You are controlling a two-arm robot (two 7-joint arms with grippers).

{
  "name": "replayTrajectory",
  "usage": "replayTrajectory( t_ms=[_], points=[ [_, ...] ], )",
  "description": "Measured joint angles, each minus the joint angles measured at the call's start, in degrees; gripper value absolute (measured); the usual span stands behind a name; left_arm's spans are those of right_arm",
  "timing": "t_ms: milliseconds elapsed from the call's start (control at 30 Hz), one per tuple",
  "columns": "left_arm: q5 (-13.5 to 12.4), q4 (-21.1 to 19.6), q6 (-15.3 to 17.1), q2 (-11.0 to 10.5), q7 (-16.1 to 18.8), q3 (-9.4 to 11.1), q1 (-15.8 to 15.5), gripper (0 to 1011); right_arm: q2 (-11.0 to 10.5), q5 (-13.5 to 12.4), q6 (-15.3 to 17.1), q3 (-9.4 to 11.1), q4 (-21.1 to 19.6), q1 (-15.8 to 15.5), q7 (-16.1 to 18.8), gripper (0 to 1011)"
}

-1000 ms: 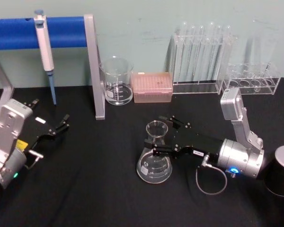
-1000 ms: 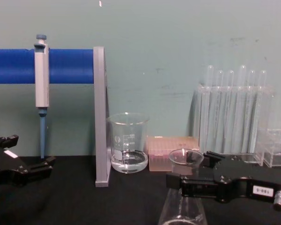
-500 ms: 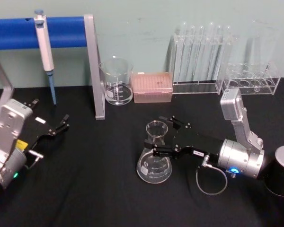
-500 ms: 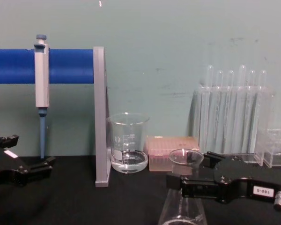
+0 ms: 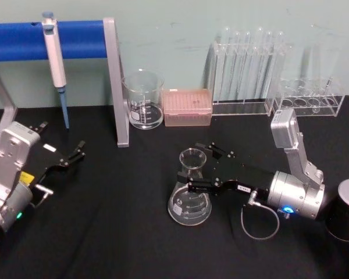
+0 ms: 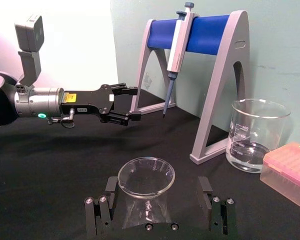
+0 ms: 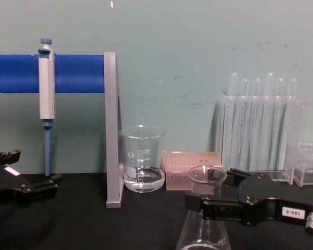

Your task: Grasp the erlenmeyer flask with one hand, shake it three times, then place it back.

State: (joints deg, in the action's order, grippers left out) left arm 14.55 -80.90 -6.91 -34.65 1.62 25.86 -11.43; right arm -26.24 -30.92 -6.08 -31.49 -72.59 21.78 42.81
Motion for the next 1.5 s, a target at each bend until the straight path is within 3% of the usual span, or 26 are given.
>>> replayTrajectory(
  t_ms=[367, 767, 933, 1067, 1500],
  points=[
    [0.00, 0.00, 0.00, 0.00, 0.00, 0.00, 0.00, 1001, 0.00, 0.00, -0.04, 0.00, 0.00, 0.00, 0.03, 1000],
    [0.00, 0.00, 0.00, 0.00, 0.00, 0.00, 0.00, 1001, 0.00, 0.00, -0.04, 0.00, 0.00, 0.00, 0.02, 735],
    [0.00, 0.00, 0.00, 0.00, 0.00, 0.00, 0.00, 1001, 0.00, 0.00, -0.04, 0.00, 0.00, 0.00, 0.02, 537],
    [0.00, 0.00, 0.00, 0.00, 0.00, 0.00, 0.00, 1001, 0.00, 0.00, -0.03, 0.00, 0.01, 0.00, 0.02, 450],
    [0.00, 0.00, 0.00, 0.00, 0.00, 0.00, 0.00, 1001, 0.00, 0.00, -0.03, 0.00, 0.00, 0.00, 0.02, 450]
  ],
)
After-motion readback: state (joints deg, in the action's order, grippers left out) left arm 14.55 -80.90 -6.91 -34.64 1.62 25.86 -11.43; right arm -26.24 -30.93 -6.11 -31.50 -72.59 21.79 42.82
